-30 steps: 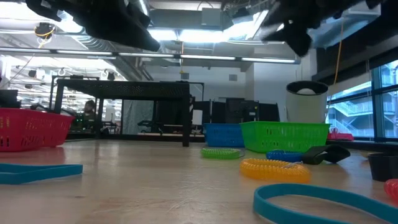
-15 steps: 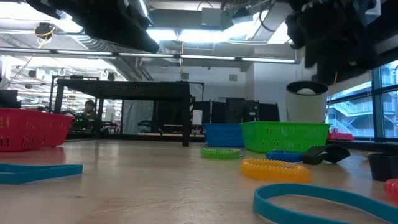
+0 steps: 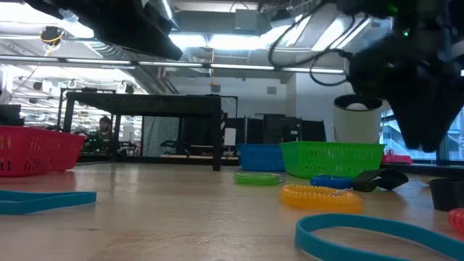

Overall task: Pick & Place Office Desk Supplies
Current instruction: Put the crayon box into the green basket

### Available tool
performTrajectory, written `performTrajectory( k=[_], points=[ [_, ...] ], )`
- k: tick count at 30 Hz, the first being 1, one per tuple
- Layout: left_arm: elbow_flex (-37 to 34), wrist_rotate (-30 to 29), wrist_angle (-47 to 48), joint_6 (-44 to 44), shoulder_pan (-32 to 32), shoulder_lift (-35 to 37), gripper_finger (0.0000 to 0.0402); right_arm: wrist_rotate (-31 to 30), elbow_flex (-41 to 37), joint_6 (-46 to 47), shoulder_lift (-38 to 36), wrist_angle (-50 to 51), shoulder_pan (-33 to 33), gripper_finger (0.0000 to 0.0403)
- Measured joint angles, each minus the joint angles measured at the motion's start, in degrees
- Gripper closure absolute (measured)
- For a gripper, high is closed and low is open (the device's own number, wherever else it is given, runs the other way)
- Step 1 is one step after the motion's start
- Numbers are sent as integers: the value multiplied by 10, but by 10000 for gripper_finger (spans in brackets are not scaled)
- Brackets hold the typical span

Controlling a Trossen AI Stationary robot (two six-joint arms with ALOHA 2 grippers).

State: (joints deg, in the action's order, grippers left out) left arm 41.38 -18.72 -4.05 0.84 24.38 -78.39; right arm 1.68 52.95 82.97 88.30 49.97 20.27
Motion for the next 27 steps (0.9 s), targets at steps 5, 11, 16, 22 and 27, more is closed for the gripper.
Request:
performTrajectory(
  k=[5,11,16,22,27],
  points=[
    [0,0,0,14,-1,0,399,-72,0,70,7,65,-3,237],
    [0,0,0,19,-1,0,400,-113,0,95,31,64,-3,237],
    [0,0,3,18,-1,0,396,-112,0,103,56,64,-3,237],
    [0,0,13,14,-1,0,399,-96,0,125,83,63,-3,237],
    [0,0,13,14,-1,0,401,-92,0,126,99,61,-3,237]
  ],
)
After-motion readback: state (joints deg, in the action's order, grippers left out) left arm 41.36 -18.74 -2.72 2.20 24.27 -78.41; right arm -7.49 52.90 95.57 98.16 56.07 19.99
